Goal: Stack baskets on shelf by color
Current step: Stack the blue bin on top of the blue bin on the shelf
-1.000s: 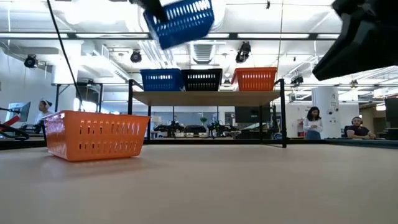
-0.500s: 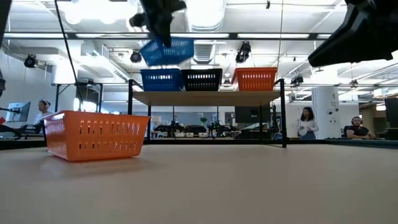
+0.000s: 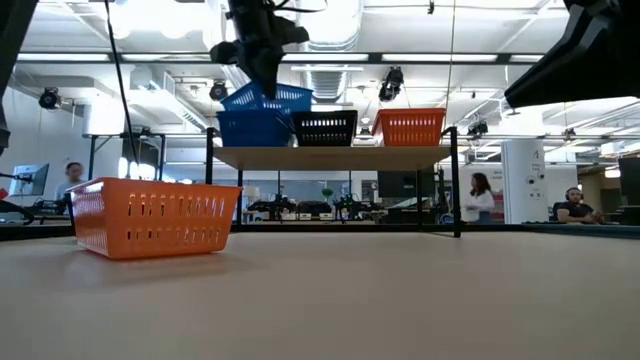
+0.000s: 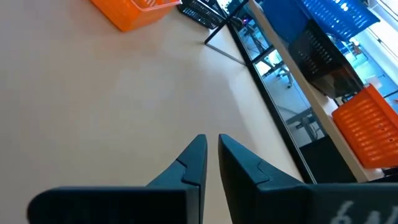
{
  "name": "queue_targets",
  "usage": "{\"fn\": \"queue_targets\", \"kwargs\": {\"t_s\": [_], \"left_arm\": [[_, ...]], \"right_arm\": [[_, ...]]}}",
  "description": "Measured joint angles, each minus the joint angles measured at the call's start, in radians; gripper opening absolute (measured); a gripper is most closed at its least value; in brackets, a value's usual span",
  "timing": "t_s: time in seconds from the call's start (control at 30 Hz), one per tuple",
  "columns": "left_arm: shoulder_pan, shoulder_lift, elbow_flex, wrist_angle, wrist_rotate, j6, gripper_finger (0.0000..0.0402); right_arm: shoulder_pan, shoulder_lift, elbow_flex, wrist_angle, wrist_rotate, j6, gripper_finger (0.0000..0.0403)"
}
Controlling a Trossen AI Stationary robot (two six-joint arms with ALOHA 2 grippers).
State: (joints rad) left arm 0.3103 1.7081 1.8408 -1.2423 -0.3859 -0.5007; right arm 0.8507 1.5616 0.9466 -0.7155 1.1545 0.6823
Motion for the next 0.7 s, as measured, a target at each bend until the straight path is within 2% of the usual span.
{"fn": "queue_targets", "kwargs": {"t_s": [0.13,0.3,0.7], "left_arm": [[0.0,-0.003,0.0,-0.014,-0.027,-0.022,0.0],[0.0,-0.011,0.028,-0.123,-0.084,-0.092,0.0],[0.012,0.002,0.015,-0.128,-0.087,-0.229,0.0]], "right_arm": [[0.0,0.0,0.0,0.0,0.0,0.0,0.0033],[0.0,0.0,0.0,0.0,0.0,-0.001,0.0034],[0.002,0.0,0.0,0.004,0.0,-0.001,0.0034]]}}
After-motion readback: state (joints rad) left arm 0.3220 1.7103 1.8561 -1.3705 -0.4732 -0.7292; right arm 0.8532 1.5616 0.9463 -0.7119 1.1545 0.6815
